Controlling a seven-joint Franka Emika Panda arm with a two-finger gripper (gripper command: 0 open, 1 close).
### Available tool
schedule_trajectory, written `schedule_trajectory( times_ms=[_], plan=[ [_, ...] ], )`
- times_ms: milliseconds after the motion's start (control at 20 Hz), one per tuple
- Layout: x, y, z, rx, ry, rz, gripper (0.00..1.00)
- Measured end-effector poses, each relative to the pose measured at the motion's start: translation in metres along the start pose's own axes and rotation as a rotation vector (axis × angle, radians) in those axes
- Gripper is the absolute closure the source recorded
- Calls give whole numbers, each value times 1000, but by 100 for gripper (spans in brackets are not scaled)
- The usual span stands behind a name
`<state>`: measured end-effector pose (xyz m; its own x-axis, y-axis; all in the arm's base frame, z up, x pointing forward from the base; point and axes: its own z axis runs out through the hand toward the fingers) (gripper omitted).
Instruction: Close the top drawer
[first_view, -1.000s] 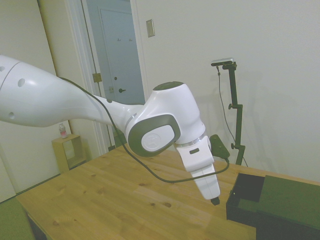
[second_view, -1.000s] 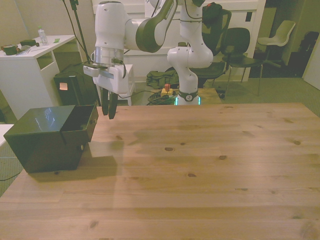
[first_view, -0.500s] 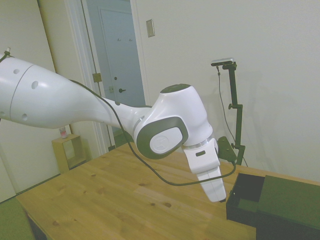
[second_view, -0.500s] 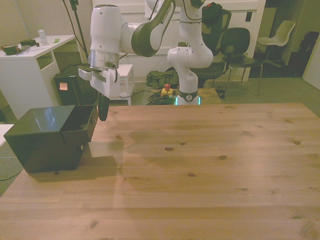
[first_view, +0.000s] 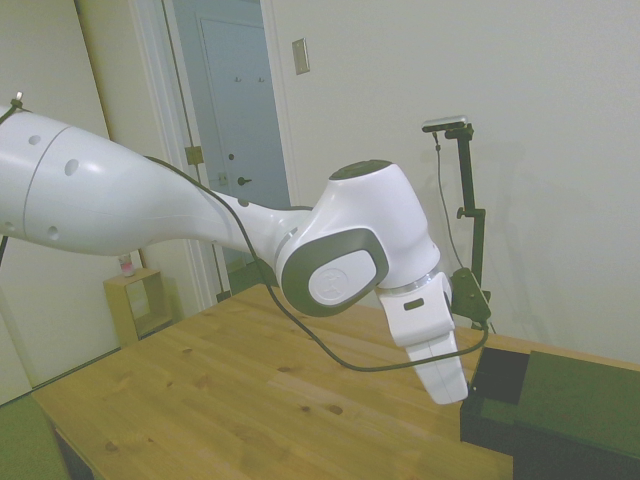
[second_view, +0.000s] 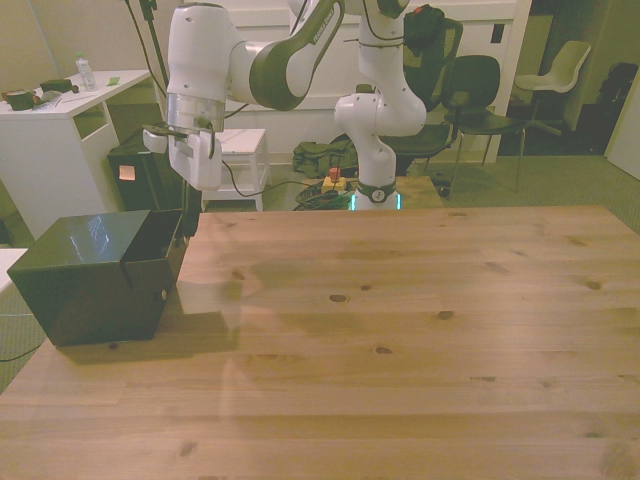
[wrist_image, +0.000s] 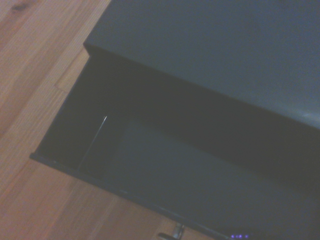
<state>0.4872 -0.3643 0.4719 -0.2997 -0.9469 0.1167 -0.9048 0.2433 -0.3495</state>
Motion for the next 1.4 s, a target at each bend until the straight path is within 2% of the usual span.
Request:
schedule_trajectory(
  times_ms=[500,900,1200,1400],
  plan=[
    [33,1,-2,10,13,51,100],
    [56,-1,2,7,19,60,100],
    [58,-6,4,-1,16,54,100],
    [42,-11,8,-4,4,28,100]
  ],
)
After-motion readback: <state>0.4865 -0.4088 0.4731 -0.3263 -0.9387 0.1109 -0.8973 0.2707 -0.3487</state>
